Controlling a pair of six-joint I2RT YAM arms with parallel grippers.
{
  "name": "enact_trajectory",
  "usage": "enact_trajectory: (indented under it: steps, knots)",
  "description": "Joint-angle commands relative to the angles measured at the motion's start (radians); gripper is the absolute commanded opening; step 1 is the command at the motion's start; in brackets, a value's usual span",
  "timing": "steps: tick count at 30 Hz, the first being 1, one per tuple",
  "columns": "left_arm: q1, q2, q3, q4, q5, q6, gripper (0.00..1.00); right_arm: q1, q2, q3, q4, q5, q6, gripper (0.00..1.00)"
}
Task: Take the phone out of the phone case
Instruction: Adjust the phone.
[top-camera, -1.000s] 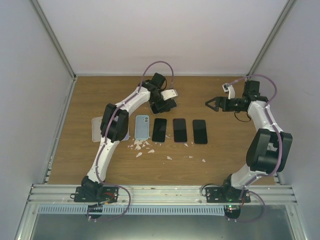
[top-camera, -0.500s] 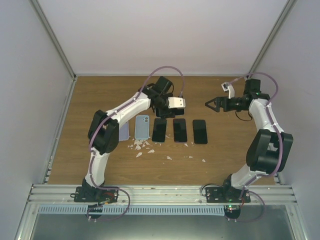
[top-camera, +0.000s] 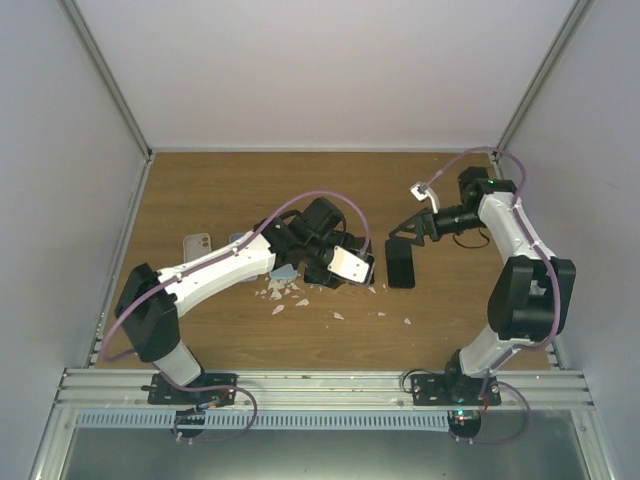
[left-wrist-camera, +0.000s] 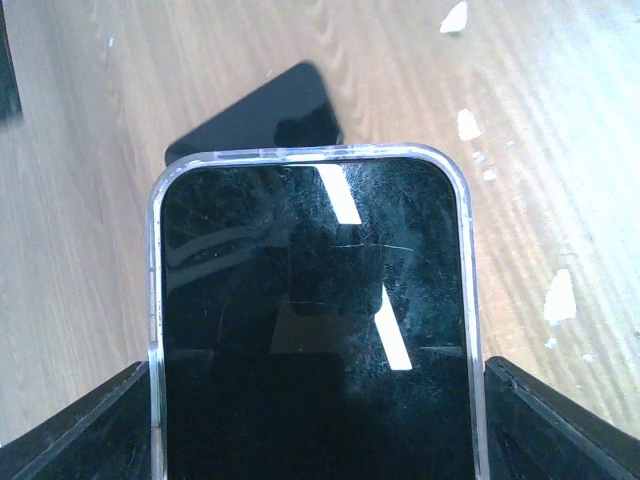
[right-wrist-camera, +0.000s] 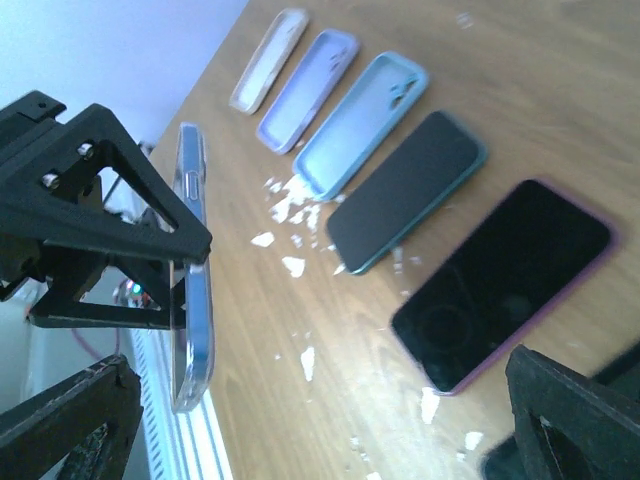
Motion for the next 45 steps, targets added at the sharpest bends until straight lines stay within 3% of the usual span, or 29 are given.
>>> enact_trajectory:
  steps: [1, 10, 20, 26, 33, 37, 41, 45]
  knots:
    - [-0.046, -0.098, -0.032, 0.061, -0.001, 0.066, 0.37, 0.083, 0.007, 0.017, -0.121, -0.037, -0.124, 0.99]
    - [-0.118, -0.195, -0.125, 0.07, -0.059, 0.108, 0.37, 0.268, -0.032, -0.005, -0.163, -0.005, -0.179, 0.98]
    - [-0.144, -0.254, -0.161, 0.101, -0.14, 0.142, 0.36, 0.396, 0.015, -0.005, -0.163, -0.008, -0.177, 0.89]
    - [-0.149, -0.272, -0.164, 0.122, -0.161, 0.171, 0.37, 0.452, 0.031, -0.012, -0.163, 0.006, -0.186, 0.68]
    - [-0.163, -0.268, -0.18, 0.174, -0.216, 0.201, 0.39, 0.465, 0.026, -0.005, -0.164, 0.046, -0.177, 0.24]
    - [-0.164, -0.266, -0.181, 0.204, -0.265, 0.189, 0.52, 0.465, 0.003, 0.007, -0.161, 0.015, -0.158, 0.04]
    - [-0.163, -0.275, -0.166, 0.228, -0.299, 0.152, 0.95, 0.461, -0.025, -0.006, -0.132, -0.017, -0.125, 0.01]
    - [-0.121, -0.275, -0.076, 0.204, -0.315, 0.078, 0.99, 0.428, -0.047, 0.013, -0.085, -0.063, -0.083, 0.0]
